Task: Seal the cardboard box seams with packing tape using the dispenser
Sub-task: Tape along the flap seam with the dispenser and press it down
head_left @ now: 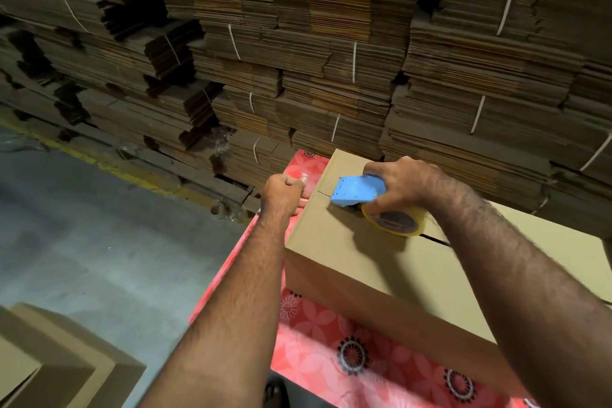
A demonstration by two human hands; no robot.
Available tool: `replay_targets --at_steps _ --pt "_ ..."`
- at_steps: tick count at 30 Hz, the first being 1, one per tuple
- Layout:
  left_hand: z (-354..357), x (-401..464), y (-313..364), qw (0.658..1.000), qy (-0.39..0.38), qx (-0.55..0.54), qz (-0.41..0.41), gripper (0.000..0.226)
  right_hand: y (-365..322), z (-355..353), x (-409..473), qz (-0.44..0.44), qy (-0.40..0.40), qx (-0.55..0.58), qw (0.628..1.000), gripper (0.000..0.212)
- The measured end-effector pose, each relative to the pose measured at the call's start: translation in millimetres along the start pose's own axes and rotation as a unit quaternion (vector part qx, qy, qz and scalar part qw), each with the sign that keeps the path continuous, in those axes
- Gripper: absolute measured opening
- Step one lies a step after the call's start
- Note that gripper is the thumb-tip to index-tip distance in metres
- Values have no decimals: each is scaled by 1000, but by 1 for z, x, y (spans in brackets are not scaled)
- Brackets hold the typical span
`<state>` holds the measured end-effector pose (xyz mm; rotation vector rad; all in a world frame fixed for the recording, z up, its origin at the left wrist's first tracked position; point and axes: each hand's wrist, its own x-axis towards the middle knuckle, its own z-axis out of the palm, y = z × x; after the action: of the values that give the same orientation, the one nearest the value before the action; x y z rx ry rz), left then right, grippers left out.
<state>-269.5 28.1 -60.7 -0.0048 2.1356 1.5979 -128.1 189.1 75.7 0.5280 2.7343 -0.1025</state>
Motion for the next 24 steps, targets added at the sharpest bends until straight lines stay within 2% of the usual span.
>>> replay_targets --at_steps 6,8,9,12,13,14,16,18,21,24 --pt "3 -4 8 993 -75 36 -89 9 -1 0 2 6 -23 -11 1000 61" --pt "2 -2 12 987 -98 51 -119 15 -1 1 1 9 -21 -11 1000 61" --pt "0 0 13 984 -102 79 -125 27 -2 1 0 9 -19 -9 1000 60" --pt "-6 -2 19 969 -83 202 -113 89 -5 -1 -2 10 -15 -15 1000 57" --pt "-6 -3 20 967 -63 232 -86 98 -6 -2 -3 10 -17 -18 1000 58" --pt "-5 -4 21 967 -35 252 -30 93 -7 -2 -3 10 -18 -21 1000 58" --pt "3 -14 32 958 16 265 106 61 -8 -2 -4 11 -18 -22 1000 60" --pt "15 -29 48 951 -2 256 173 40 -8 -2 -3 13 -16 -20 1000 63" --pt "35 -42 46 932 -65 319 161 33 -8 -1 -3 15 -10 -28 999 68" --pt "40 -46 33 910 -71 399 91 45 -8 3 -5 18 -4 -42 999 83"
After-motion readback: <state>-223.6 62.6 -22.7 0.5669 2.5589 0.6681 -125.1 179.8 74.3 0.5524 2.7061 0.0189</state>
